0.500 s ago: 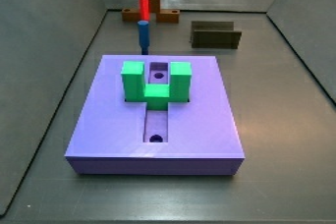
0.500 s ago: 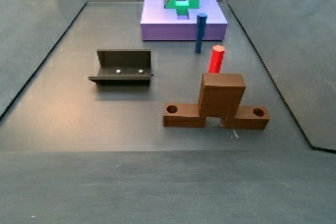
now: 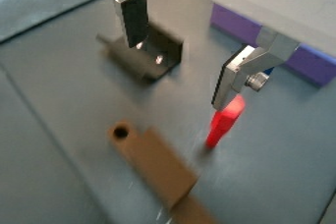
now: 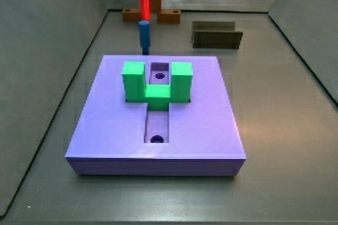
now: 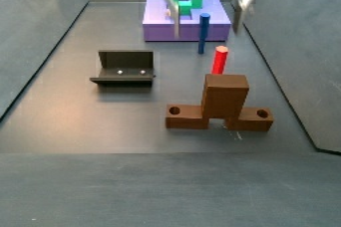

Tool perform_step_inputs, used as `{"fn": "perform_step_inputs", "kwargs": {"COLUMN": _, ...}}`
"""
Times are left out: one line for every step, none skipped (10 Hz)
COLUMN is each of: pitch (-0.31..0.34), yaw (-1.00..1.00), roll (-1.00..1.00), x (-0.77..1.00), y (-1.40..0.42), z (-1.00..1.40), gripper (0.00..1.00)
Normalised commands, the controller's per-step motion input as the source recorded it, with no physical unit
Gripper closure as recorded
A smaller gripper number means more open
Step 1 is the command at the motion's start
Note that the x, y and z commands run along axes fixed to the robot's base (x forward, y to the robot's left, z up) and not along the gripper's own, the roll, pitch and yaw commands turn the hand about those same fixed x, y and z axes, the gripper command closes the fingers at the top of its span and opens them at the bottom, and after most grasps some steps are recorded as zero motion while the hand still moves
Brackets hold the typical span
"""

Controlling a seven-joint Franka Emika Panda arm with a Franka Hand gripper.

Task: Pick up the brown object. Move up. Move to above the board. Insert the brown object.
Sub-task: Pick up the brown object.

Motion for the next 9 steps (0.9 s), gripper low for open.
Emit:
{"fn": "perform_step_inputs", "kwargs": {"pitch": -0.047, "yaw": -0.01, "roll": 0.0, "x": -0.15, "y": 0.6, "z": -0.64, "gripper": 0.0}}
{"fn": "perform_step_inputs", "kwargs": {"pitch": -0.063, "yaw": -0.03, "roll": 0.0, "x": -0.21, "y": 0.5, "z": -0.58, "gripper": 0.0}}
{"fn": "perform_step_inputs", "kwargs": {"pitch": -0.053, "yaw": -0.1, "roll": 0.0, "x": -0.26, "y": 0.36, "z": -0.47, "gripper": 0.0}}
{"fn": "perform_step_inputs", "kwargs": {"pitch": -0.05, "yaw": -0.19, "roll": -0.01, "x": -0.33, "y": 0.23, "z": -0.23, "gripper": 0.0}}
{"fn": "perform_step_inputs", "kwargs": {"pitch": -0.093, "yaw": -0.21, "roll": -0.06, "x": -0.41, "y": 0.19, "z": 0.0, "gripper": 0.0}}
{"fn": "perform_step_inputs", "kwargs": {"pitch": -0.094, "yaw": -0.2, "roll": -0.07, "x": -0.4, "y": 0.2, "z": 0.0, "gripper": 0.0}}
{"fn": "perform_step_inputs", "kwargs": {"pitch": -0.106, "yaw": -0.04, "roll": -0.09, "x": -0.18, "y": 0.18, "z": -0.12, "gripper": 0.0}}
{"fn": "perform_step_inputs", "kwargs": {"pitch": -0.041, "yaw": 0.0, "roll": -0.08, "x": 0.0, "y": 0.07, "z": -0.18, "gripper": 0.0}}
{"fn": "perform_step_inputs", "kwargs": {"pitch": -0.021, "yaw": -0.01, "roll": -0.12, "x": 0.13, "y": 0.0, "z": -0.27, "gripper": 0.0}}
